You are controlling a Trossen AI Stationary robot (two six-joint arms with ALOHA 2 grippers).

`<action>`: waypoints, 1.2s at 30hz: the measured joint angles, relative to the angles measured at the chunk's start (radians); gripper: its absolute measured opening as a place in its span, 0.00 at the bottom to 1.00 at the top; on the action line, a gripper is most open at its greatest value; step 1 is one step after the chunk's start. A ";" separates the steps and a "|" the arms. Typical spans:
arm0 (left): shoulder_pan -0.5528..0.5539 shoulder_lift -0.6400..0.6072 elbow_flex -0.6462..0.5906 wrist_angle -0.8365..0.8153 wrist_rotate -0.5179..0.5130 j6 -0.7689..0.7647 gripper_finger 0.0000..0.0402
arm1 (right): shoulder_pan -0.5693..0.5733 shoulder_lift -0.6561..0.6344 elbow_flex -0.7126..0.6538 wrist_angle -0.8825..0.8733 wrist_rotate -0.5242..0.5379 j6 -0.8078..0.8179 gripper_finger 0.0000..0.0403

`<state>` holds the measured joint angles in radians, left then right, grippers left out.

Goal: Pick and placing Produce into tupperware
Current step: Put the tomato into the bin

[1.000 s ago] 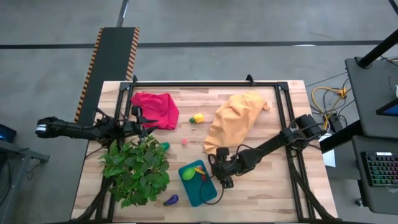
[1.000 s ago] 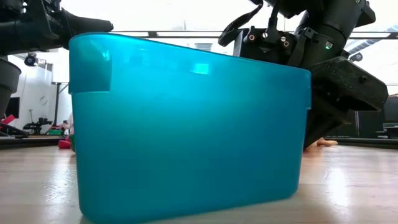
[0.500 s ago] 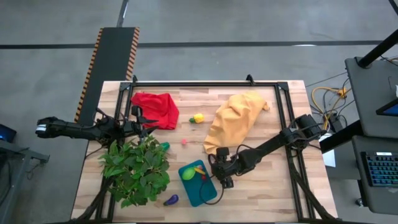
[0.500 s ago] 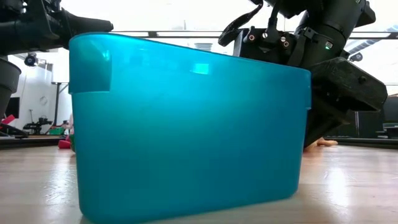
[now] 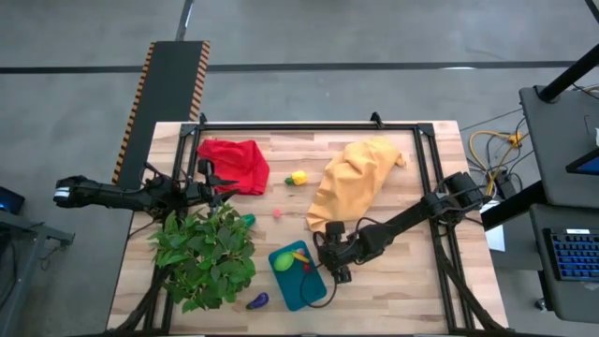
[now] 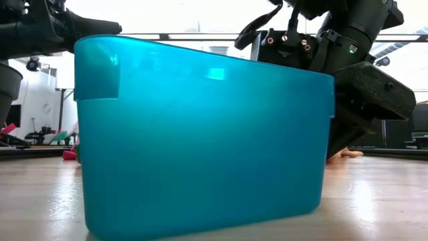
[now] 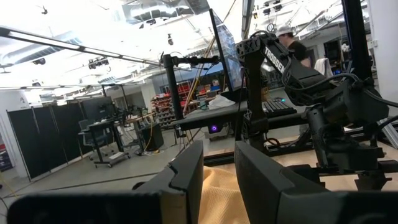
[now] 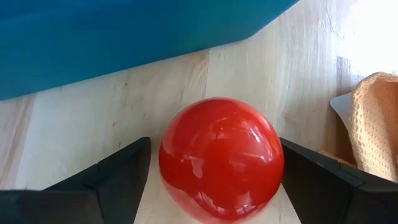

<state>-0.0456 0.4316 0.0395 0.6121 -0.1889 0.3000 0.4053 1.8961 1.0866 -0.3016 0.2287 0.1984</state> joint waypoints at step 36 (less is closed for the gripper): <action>0.000 0.000 0.000 0.000 0.000 0.000 0.19 | 0.000 0.000 0.000 0.002 0.002 -0.023 0.61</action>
<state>-0.0456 0.4314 0.0395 0.6121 -0.1889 0.2998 0.4049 1.8961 1.0866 -0.2998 0.2305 0.1753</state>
